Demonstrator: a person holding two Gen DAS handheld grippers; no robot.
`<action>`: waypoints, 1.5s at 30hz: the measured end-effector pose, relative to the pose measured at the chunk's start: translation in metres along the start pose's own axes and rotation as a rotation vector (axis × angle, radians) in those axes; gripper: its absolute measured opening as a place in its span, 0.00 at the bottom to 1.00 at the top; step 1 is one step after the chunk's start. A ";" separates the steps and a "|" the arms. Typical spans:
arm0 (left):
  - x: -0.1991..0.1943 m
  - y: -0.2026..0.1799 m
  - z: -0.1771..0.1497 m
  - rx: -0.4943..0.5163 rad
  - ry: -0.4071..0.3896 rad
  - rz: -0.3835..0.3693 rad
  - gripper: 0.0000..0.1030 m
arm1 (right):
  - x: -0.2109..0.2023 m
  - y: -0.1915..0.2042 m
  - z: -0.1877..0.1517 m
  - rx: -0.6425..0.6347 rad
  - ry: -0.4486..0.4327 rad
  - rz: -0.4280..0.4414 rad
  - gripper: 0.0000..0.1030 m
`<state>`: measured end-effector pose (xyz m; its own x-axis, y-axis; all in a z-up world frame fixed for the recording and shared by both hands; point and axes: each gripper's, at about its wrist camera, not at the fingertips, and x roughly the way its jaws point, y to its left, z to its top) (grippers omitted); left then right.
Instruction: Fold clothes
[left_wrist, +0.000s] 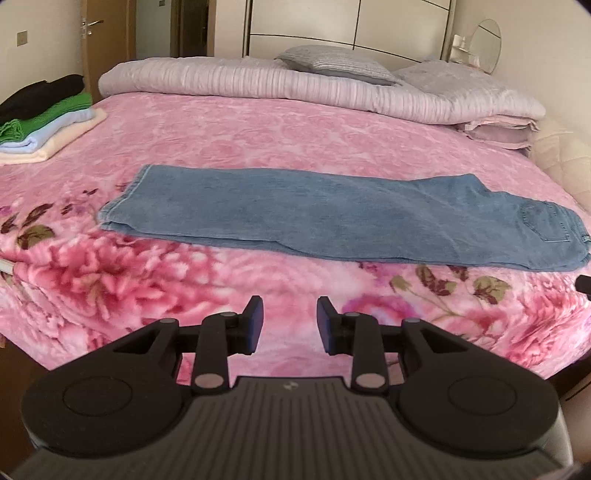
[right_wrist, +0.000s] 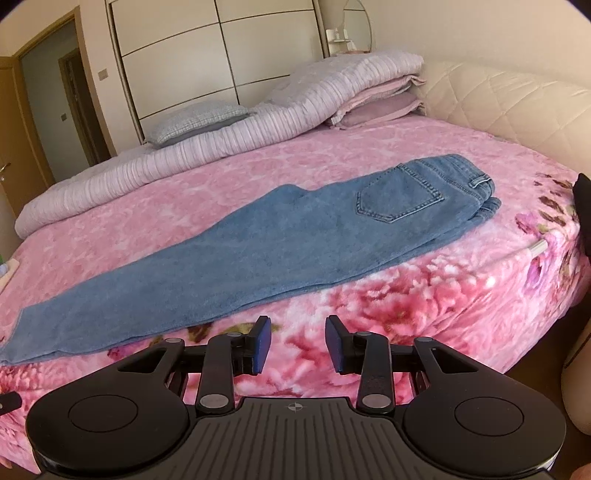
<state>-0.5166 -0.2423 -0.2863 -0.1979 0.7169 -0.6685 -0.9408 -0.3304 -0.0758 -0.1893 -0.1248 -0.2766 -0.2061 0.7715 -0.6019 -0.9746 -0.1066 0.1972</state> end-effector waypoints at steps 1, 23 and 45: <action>0.000 0.000 0.001 -0.002 -0.001 0.002 0.27 | -0.001 -0.001 0.001 0.001 0.000 -0.002 0.36; 0.019 -0.052 0.045 -0.024 -0.013 0.024 0.27 | 0.053 -0.013 0.039 0.011 0.089 0.050 0.36; 0.033 0.062 0.023 -0.129 0.027 0.027 0.29 | 0.072 0.124 0.007 -0.238 0.167 0.098 0.36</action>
<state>-0.5879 -0.2256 -0.2962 -0.2136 0.6901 -0.6915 -0.8915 -0.4272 -0.1510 -0.3243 -0.0780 -0.2905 -0.2924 0.6386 -0.7118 -0.9386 -0.3343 0.0857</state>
